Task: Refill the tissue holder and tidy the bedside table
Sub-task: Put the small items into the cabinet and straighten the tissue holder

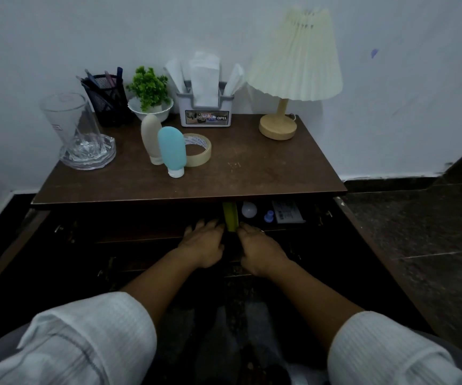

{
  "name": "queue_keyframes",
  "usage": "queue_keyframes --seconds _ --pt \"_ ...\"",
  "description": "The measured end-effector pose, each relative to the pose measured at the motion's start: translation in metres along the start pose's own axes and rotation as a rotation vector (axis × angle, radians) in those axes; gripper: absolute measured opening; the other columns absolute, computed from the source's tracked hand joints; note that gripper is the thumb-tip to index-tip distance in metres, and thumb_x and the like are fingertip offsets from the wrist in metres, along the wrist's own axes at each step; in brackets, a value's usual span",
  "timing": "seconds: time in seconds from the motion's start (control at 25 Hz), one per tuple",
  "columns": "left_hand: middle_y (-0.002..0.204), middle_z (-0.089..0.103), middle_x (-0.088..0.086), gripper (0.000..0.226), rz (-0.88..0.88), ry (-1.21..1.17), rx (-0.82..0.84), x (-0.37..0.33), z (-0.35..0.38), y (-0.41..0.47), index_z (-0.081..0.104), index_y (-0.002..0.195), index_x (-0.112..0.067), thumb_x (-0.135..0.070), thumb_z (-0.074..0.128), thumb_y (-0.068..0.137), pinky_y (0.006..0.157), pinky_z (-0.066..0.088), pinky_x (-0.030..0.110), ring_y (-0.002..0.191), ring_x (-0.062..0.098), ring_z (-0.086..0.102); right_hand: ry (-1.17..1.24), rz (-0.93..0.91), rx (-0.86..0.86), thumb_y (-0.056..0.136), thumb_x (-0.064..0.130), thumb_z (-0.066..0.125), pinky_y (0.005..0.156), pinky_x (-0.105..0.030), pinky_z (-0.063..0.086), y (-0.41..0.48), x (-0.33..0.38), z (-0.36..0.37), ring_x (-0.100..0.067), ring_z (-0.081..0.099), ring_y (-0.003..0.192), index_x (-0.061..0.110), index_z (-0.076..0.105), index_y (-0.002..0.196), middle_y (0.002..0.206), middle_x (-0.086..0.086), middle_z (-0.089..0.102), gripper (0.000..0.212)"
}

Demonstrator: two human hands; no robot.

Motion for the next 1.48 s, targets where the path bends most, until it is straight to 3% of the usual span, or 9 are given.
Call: queue_keyframes --seconds 0.12,0.24,0.36,0.44,0.6,0.76,1.0,1.16,1.48 --pt "0.155 0.041 0.006 0.058 0.018 -0.009 0.047 0.005 -0.027 -0.034 0.042 0.151 -0.022 -0.042 0.053 0.097 0.113 0.037 0.048 0.14 0.029 0.041 0.069 -0.028 -0.084 0.087 0.015 0.056 0.087 -0.043 0.055 -0.019 0.023 -0.033 -0.035 0.059 0.113 0.013 0.058 0.126 0.128 -0.012 0.058 0.039" --pt "0.126 0.066 -0.003 0.038 0.016 -0.107 -0.021 0.012 -0.075 -0.074 0.065 0.126 -0.03 -0.047 0.059 0.093 0.096 0.053 0.042 0.112 0.018 0.062 0.155 -0.085 -0.236 0.09 0.02 0.055 0.08 -0.04 0.057 -0.037 0.059 -0.076 -0.024 0.067 0.101 0.02 0.066 0.119 0.113 -0.002 0.07 0.031" --pt "0.095 0.071 -0.01 0.022 -0.061 -0.211 -0.29 0.031 -0.126 -0.108 0.072 0.092 -0.032 -0.051 0.061 0.09 0.078 0.055 0.035 0.089 0.012 0.065 0.306 -0.142 -0.378 0.091 0.023 0.06 0.075 -0.037 0.058 -0.046 0.092 -0.12 -0.011 0.067 0.086 0.024 0.069 0.107 0.095 0.008 0.072 0.019" --pt "0.085 0.068 -0.013 0.022 -0.167 -0.34 -0.531 0.054 -0.148 -0.123 0.069 0.082 -0.03 -0.05 0.062 0.089 0.072 0.054 0.033 0.083 0.012 0.065 0.469 -0.134 -0.46 0.09 0.023 0.066 0.076 -0.038 0.059 -0.04 0.104 -0.142 -0.008 0.066 0.083 0.022 0.067 0.104 0.092 0.009 0.07 0.015" --pt "0.103 0.067 -0.009 0.015 -0.276 -0.612 -0.864 0.097 -0.158 -0.123 0.065 0.098 -0.031 -0.041 0.069 0.087 0.081 0.055 0.039 0.097 0.017 0.065 0.696 -0.022 -0.538 0.082 0.025 0.08 0.085 -0.038 0.059 -0.006 0.112 -0.161 -0.011 0.065 0.093 0.02 0.061 0.119 0.104 0.005 0.065 0.042" --pt "0.128 0.06 0.003 0.048 -0.223 -0.642 -0.982 0.108 -0.17 -0.097 0.056 0.13 -0.024 -0.027 0.072 0.084 0.093 0.051 0.041 0.119 0.025 0.057 0.623 -0.025 -0.621 0.073 0.032 0.084 0.084 -0.035 0.055 0.026 0.12 -0.166 -0.015 0.063 0.105 0.025 0.054 0.129 0.121 0.003 0.062 0.064" --pt "0.138 0.059 0.004 0.066 -0.192 -0.736 -0.985 0.108 -0.178 -0.059 0.041 0.146 -0.026 -0.017 0.065 0.085 0.096 0.05 0.044 0.125 0.029 0.057 0.616 -0.076 -0.648 0.08 0.033 0.076 0.083 -0.041 0.059 0.055 0.127 -0.166 -0.01 0.067 0.098 0.028 0.059 0.119 0.115 0.007 0.067 0.043" --pt "0.133 0.065 0.0 0.066 -0.192 -0.752 -0.948 0.116 -0.179 -0.045 0.038 0.15 -0.024 -0.013 0.06 0.089 0.095 0.049 0.041 0.12 0.026 0.061 0.649 -0.107 -0.651 0.083 0.021 0.076 0.086 -0.033 0.059 0.061 0.124 -0.163 -0.001 0.065 0.098 0.028 0.063 0.118 0.116 0.008 0.068 0.038" --pt "0.127 0.058 0.007 0.044 -0.103 -0.622 -0.861 0.113 -0.172 -0.054 0.06 0.133 -0.02 -0.018 0.063 0.089 0.093 0.052 0.043 0.109 0.026 0.062 0.644 -0.114 -0.568 0.086 0.017 0.072 0.082 -0.032 0.056 0.052 0.125 -0.16 -0.012 0.067 0.099 0.024 0.064 0.128 0.116 0.004 0.071 0.043"
Point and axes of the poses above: each hand's wrist, its own y-axis towards the middle knuckle, its own z-axis out of the palm, x = y × z, the point moved 7 cm from there along y, towards the middle knuckle
